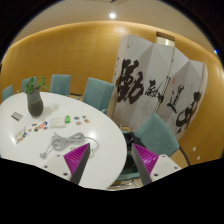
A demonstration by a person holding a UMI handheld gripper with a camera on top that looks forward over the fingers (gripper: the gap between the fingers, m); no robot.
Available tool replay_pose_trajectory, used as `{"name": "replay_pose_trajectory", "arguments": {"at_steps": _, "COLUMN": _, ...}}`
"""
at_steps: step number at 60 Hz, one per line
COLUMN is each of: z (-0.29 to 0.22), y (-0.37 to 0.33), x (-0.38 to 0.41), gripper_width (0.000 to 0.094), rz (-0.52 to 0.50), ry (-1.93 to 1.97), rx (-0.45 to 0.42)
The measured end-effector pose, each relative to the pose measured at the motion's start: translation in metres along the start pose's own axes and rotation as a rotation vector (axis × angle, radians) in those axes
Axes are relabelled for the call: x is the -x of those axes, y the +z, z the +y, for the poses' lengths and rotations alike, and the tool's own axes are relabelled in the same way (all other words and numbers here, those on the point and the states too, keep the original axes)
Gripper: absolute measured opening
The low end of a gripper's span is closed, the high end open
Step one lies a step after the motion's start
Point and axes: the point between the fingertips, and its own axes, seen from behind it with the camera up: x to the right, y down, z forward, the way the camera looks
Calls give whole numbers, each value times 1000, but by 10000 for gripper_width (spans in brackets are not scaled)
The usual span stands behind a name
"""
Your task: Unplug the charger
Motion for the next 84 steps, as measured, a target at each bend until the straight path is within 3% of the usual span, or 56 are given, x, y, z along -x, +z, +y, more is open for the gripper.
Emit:
{"name": "replay_pose_trajectory", "arguments": {"at_steps": 21, "z": 86, "y": 27, "x": -21, "gripper_width": 873, "rz": 5, "ry": 8, "rx": 90}}
{"name": "replay_pose_trajectory", "arguments": {"at_steps": 28, "z": 132, "y": 47, "x": 9, "gripper_width": 880, "rz": -92, "ry": 0, "rx": 119}}
{"name": "replay_pose_trajectory", "arguments": {"at_steps": 37, "z": 163, "y": 91, "x": 89, "gripper_width": 872, "rz": -287, "ry": -20, "rx": 76}}
{"name": "replay_pose_trajectory", "arguments": {"at_steps": 51, "z": 154, "y": 199, "x": 194, "gripper_width": 876, "rz": -452, "ry": 11, "rx": 11}}
{"name": "replay_pose_trajectory", "arguments": {"at_steps": 59, "z": 145, "y": 257, "x": 235, "gripper_width": 871, "rz": -474, "ry": -21, "rx": -29}}
{"name": "replay_pose_trajectory", "arguments": {"at_steps": 65, "z": 151, "y": 285, "x": 256, "gripper_width": 729, "rz": -481, "ry": -53, "rx": -28}}
{"name": "replay_pose_trajectory", "arguments": {"at_steps": 73, "z": 154, "y": 297, "x": 266, "gripper_width": 361, "rz": -489, "ry": -82, "rx": -39}}
{"name": "replay_pose_trajectory", "arguments": {"at_steps": 84, "z": 154, "y": 298, "x": 266, "gripper_width": 236, "rz": -485, "ry": -102, "rx": -30}}
